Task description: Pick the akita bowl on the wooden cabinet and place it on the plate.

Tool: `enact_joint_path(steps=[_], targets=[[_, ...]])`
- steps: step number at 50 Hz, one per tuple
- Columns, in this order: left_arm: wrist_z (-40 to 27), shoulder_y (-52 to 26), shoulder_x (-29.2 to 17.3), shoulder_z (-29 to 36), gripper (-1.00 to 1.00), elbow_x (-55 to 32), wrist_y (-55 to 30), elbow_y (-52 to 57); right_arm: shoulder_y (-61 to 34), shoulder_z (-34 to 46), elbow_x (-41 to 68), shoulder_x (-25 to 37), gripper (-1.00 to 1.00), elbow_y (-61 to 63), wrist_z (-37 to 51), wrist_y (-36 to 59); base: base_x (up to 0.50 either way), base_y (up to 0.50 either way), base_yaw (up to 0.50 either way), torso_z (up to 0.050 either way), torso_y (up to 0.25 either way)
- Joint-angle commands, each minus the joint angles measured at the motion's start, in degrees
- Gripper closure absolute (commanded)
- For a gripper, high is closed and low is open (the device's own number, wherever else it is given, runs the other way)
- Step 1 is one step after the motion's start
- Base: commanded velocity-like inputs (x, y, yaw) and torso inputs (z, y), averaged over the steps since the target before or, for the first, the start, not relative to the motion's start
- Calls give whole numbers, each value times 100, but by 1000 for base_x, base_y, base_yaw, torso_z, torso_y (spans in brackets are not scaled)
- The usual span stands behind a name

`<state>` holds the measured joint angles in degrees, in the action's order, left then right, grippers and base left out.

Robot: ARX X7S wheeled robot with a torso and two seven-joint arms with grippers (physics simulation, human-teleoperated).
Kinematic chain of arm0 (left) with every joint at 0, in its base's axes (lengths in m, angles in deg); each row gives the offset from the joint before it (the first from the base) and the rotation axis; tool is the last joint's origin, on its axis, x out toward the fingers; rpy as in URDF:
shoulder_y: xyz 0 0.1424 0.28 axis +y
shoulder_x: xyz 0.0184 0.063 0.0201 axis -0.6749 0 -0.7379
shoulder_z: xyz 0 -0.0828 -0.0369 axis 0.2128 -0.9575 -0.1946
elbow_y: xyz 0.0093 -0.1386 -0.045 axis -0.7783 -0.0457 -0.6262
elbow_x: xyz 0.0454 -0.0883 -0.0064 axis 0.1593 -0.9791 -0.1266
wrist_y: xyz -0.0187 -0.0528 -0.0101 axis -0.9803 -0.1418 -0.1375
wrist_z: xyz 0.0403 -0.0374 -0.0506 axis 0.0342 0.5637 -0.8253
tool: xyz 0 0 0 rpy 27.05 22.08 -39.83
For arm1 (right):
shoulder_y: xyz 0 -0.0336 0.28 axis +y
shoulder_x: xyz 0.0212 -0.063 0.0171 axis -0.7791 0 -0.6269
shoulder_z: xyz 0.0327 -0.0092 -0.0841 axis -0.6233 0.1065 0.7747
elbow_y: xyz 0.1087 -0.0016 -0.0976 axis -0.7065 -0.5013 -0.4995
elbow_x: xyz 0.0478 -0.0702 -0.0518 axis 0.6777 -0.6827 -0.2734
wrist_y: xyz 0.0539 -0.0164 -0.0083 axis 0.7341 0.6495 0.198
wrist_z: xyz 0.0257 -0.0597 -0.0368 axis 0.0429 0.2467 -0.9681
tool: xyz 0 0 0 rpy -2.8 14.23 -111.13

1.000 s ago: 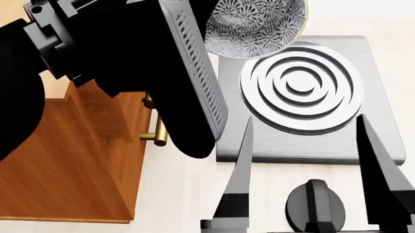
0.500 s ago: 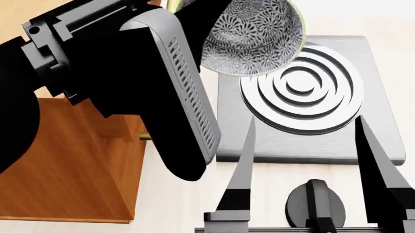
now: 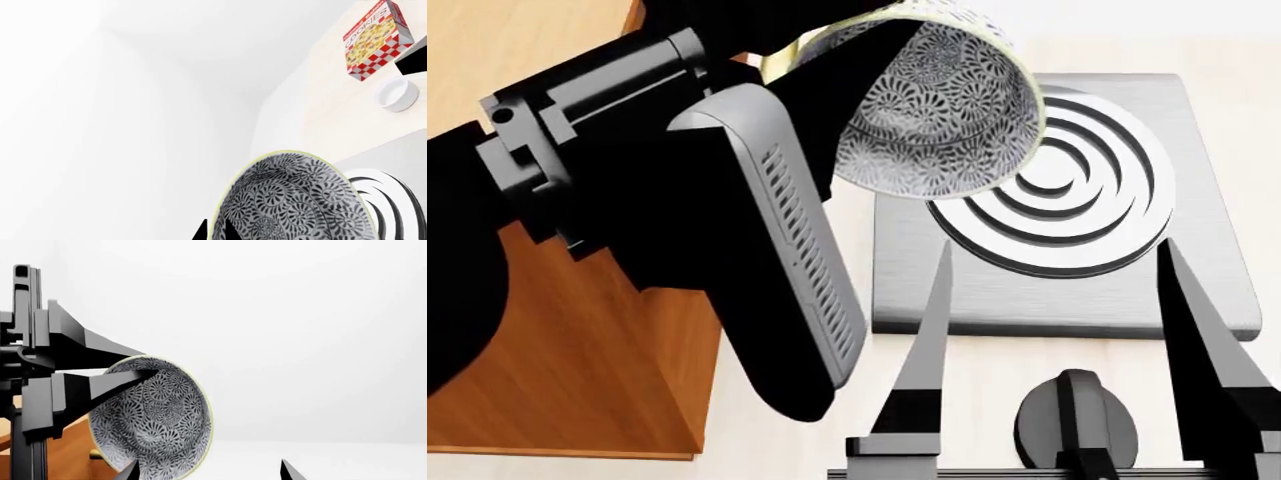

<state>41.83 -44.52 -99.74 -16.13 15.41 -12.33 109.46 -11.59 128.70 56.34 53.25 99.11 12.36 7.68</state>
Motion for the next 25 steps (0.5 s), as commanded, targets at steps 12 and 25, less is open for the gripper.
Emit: enact_joint_path(steps=[12,25], targets=[[-110,138,-42,36,100,77,-21,369,25,-11,8,-3,-100,-27,-34,-6,0,0,0,0,0],[-173,259,-132,-41,100,-42,-84,642,27,-21,3,6,-100,-16,-20,33,0,0,0,0,1]])
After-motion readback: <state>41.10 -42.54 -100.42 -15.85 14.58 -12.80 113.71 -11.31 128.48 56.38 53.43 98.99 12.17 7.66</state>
